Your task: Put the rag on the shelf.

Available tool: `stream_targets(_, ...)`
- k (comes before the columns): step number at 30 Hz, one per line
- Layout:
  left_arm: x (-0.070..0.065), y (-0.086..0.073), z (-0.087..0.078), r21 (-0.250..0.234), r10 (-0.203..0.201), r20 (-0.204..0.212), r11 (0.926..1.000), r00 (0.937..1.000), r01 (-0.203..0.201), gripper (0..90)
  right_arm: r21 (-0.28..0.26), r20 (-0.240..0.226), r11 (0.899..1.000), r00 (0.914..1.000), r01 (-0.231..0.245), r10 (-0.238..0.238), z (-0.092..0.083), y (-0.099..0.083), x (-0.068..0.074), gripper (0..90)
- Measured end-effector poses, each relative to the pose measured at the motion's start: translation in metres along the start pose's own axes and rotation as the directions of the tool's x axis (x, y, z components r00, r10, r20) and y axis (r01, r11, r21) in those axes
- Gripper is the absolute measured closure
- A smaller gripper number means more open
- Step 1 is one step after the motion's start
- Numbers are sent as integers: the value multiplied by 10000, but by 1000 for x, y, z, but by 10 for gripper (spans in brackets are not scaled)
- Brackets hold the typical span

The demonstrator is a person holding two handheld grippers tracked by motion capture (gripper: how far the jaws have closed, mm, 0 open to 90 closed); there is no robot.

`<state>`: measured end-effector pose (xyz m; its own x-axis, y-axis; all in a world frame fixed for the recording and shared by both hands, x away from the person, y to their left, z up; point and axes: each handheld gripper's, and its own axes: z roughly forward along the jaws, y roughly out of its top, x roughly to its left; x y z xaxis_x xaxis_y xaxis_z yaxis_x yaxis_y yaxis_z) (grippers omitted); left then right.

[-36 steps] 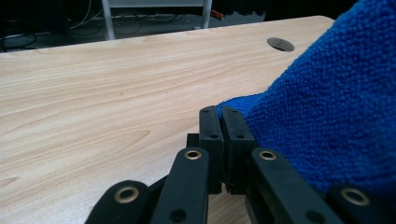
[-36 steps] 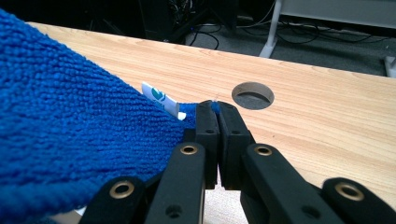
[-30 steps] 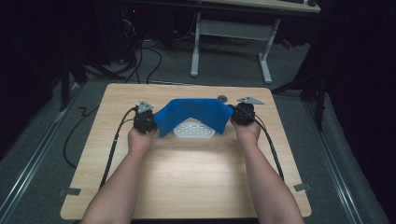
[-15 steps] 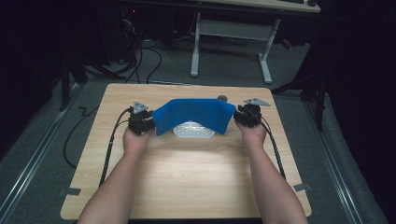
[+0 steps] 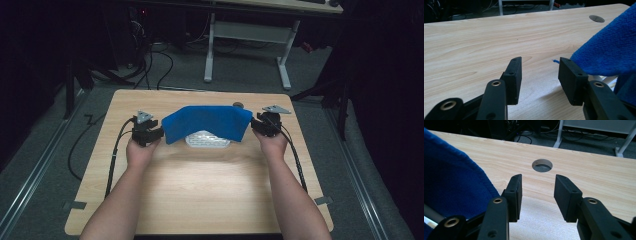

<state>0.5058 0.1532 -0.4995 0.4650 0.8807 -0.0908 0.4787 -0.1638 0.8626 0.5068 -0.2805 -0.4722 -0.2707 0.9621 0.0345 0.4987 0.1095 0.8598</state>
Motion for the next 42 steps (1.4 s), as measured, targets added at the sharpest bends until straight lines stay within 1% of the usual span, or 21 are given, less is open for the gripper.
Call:
stream_targets(2, 1, 0, -1, -15, -16, -27, 10000, 10000, 16, 531, -30, -77, 10000, 10000, -41, 41, 0, 1, 0, 564)
stream_targets(6, 1, 1, -4, -53, 62, -151, 10000, 9999, -63, 515, -104, -41, 9998, 9998, 184, -184, -3, 3, 3, 544)
stream_targets(10, 2, 1, -8, -9, 114, -271, 9999, 9996, -114, 496, -150, -6, 9996, 9997, 237, -237, -7, 4, 3, 514)
stream_targets(12, 3, 0, -11, 36, 54, -327, 10000, 9995, -53, 492, -133, -38, 9997, 9998, 186, -187, -9, 4, 2, 496)
stream_targets(15, 5, 0, -17, -88, -64, -360, 9999, 9993, 61, 489, -164, -45, 9997, 9998, 202, -203, -15, 4, 1, 482)
stream_targets(18, 5, 0, -22, -125, 17, -395, 9999, 9992, -22, 489, -441, -15, 9986, 9995, 300, -301, -21, 3, 1, 469)
stream_targets(20, 4, -2, -24, -122, 43, -418, 9999, 9991, -48, 488, -497, 107, 9981, 9993, 367, -362, -26, 1, 0, 456)
stream_targets(24, 4, -8, -31, 21, 88, -473, 10000, 9988, -87, 488, -352, 141, 9985, 9990, 425, -420, -34, -2, -1, 436)
stream_targets(25, 4, -10, -32, 27, 131, -512, 9999, 9986, -130, 487, -384, 137, 9984, 9990, 424, -419, -37, -3, -1, 436)
stream_targets(26, 4, -12, -34, 24, 131, -532, 9999, 9985, -130, 487, -540, 134, 9976, 9990, 437, -431, -40, -4, -1, 436)
stream_targets(27, 4, -14, -36, 32, 99, -554, 9999, 9984, -97, 487, -638, 186, 9973, 9992, 356, -345, -42, -6, -2, 435)
stream_targets(29, 3, -18, -39, 45, 27, -562, 10000, 9984, -24, 487, -480, 139, 9983, 9994, 318, -311, -46, -7, -2, 421)
stream_targets(32, 2, -23, -45, 113, 37, -617, 9999, 9981, -30, 487, -390, 62, 9984, 9992, 405, -403, -51, -10, -1, 411)
stream_targets(34, 1, -27, -49, 143, 11, -560, 9999, 9984, -3, 485, -579, 12, 9970, 9986, 523, -523, -59, -15, 1, 411)
stream_targets(36, 1, -33, -55, 61, -50, -410, 10000, 9991, 53, 483, -419, -74, 9976, 9985, 548, -551, -65, -17, 3, 392)
stream_targets(37, 0, -36, -58, 119, 0, -396, 9999, 9992, 5, 483, -481, -149, 9969, 9979, 629, -637, -69, -20, 4, 393)
stream_targets(38, -1, -40, -60, 199, 67, -402, 9998, 9992, -59, 483, -709, -112, 9941, 9965, 816, -826, -74, -24, 6, 393)
stream_targets(39, -2, -43, -62, 243, 101, -387, 9997, 9992, -91, 481, -668, -96, 9939, 9960, 882, -890, -79, -26, 7, 391)
stream_targets(40, -3, -45, -64, 300, 102, -358, 9995, 9993, -91, 480, -770, -121, 9923, 9951, 969, -981, -83, -29, 8, 390)
stream_targets(41, -5, -49, -68, 294, 79, -312, 9995, 9995, -70, 480, -768, -137, 9923, 9950, 976, -989, -86, -31, 9, 381)
stream_targets(42, -6, -51, -70, 321, 86, -248, 9995, 9997, -78, 480, -550, -158, 9933, 9946, 1013, -1023, -90, -33, 10, 369)
